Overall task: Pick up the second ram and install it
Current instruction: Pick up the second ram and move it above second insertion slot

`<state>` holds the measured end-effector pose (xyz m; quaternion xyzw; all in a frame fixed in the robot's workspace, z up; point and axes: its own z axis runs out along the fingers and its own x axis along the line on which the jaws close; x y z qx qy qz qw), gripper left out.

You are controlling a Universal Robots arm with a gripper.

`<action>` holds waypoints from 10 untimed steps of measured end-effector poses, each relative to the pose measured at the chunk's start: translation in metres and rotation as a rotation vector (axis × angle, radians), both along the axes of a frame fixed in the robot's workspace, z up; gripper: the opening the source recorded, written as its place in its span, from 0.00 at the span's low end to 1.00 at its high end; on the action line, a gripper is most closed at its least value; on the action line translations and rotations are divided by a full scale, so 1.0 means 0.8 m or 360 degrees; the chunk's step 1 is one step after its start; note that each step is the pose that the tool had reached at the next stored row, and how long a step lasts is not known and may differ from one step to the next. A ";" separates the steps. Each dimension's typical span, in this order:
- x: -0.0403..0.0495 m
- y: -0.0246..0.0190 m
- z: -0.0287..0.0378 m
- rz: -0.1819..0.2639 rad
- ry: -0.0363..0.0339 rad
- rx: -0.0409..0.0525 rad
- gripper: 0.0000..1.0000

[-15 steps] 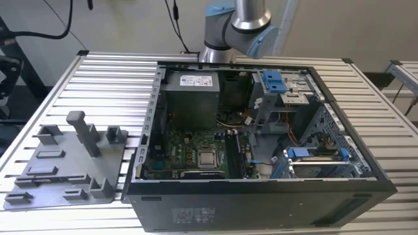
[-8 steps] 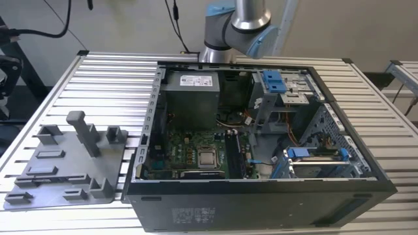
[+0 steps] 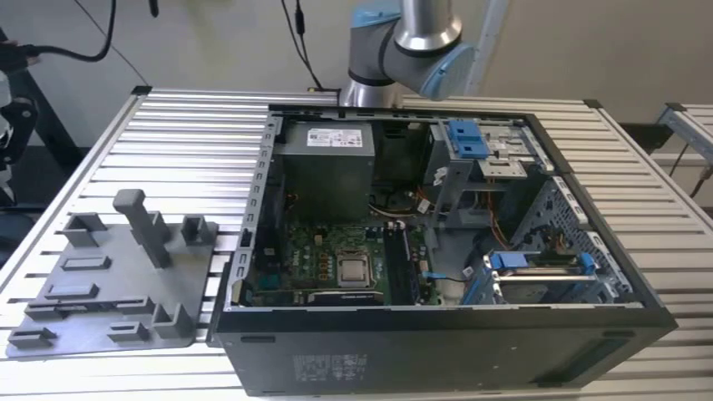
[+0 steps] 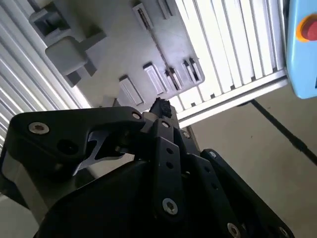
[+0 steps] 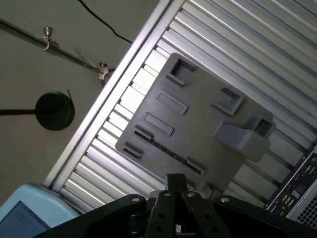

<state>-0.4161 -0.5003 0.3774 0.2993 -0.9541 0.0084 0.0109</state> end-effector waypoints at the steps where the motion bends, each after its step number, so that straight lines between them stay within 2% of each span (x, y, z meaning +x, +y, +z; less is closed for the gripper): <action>1: 0.000 0.0000 -0.0002 0.0024 0.0000 -0.0002 0.11; 10: -0.001 0.0000 -0.0015 0.0262 0.0000 -0.0021 0.11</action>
